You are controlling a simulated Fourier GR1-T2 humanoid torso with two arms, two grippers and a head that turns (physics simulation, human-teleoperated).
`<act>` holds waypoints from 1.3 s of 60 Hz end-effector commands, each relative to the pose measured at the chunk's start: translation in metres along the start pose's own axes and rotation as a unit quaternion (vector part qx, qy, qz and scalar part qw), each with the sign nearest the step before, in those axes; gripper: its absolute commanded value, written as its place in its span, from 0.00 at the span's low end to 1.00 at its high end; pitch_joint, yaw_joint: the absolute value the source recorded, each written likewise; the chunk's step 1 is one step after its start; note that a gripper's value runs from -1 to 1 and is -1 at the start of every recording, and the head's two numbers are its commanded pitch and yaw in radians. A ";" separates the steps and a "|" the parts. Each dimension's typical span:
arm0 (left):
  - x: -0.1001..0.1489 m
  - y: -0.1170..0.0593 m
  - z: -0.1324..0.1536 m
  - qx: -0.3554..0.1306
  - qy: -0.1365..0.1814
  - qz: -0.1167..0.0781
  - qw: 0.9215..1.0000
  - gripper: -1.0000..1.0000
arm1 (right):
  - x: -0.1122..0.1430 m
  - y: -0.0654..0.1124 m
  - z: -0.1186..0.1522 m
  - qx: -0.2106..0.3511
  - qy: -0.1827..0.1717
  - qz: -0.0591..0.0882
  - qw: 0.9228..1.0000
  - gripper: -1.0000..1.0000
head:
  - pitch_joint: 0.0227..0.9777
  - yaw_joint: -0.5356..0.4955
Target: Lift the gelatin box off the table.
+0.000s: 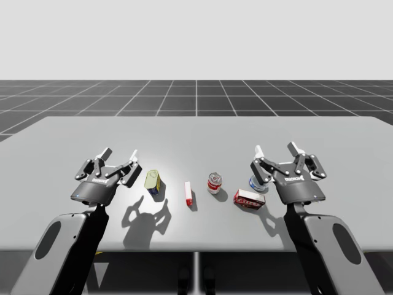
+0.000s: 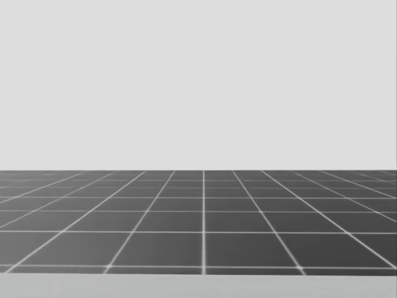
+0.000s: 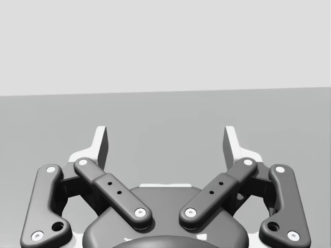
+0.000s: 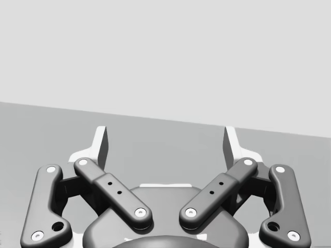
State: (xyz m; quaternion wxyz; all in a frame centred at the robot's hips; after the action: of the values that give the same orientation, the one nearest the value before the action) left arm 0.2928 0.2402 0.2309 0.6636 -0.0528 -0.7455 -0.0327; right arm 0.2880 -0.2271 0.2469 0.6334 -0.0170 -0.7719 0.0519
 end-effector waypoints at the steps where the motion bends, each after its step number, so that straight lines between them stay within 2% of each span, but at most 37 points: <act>1: 0.000 0.000 0.000 -0.001 0.001 -0.001 1.000 0.00 | 0.002 0.001 0.003 0.001 0.004 -0.022 1.000 0.00 | 0.05 0.54; 3: 0.000 0.000 0.000 -0.002 0.002 0.000 1.000 0.00 | 0.002 0.000 0.003 -0.007 -0.001 -0.019 1.000 0.00 | 0.06 0.53; 8: 0.000 -0.001 0.000 -0.004 0.003 0.001 1.000 0.00 | 0.005 -0.003 0.001 0.013 0.003 -0.032 0.999 0.00 | 0.08 0.53; 14: -0.001 -0.001 0.000 -0.004 0.004 0.001 1.000 0.00 | 0.005 -0.004 0.001 0.015 0.002 -0.028 0.999 0.00 | 0.14 0.54; 24: -0.001 0.000 0.000 -0.004 0.006 0.000 1.000 0.00 | 0.005 -0.003 0.001 0.011 -0.002 -0.022 1.000 0.00 | 0.29 0.53; 53: 0.001 0.000 0.000 -0.011 0.004 0.001 1.000 0.00 | 0.010 -0.001 0.005 0.015 -0.004 -0.022 1.000 0.00 | 0.72 0.53; 65: 0.002 -0.001 0.001 -0.012 0.004 0.000 1.000 0.00 | 0.011 0.001 0.005 0.019 -0.003 -0.020 1.000 0.00 | 0.83 0.56; 78: 0.007 -0.005 0.004 -0.017 0.001 0.002 1.000 0.00 | 0.011 0.001 0.005 0.019 -0.003 -0.018 1.000 0.00 | 0.88 0.58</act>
State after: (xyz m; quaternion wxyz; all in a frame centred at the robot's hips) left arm 0.2905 0.2388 0.2340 0.6654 -0.0618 -0.7427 -0.0425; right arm 0.2807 -0.2257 0.2564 0.6319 0.0102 -0.7731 0.0539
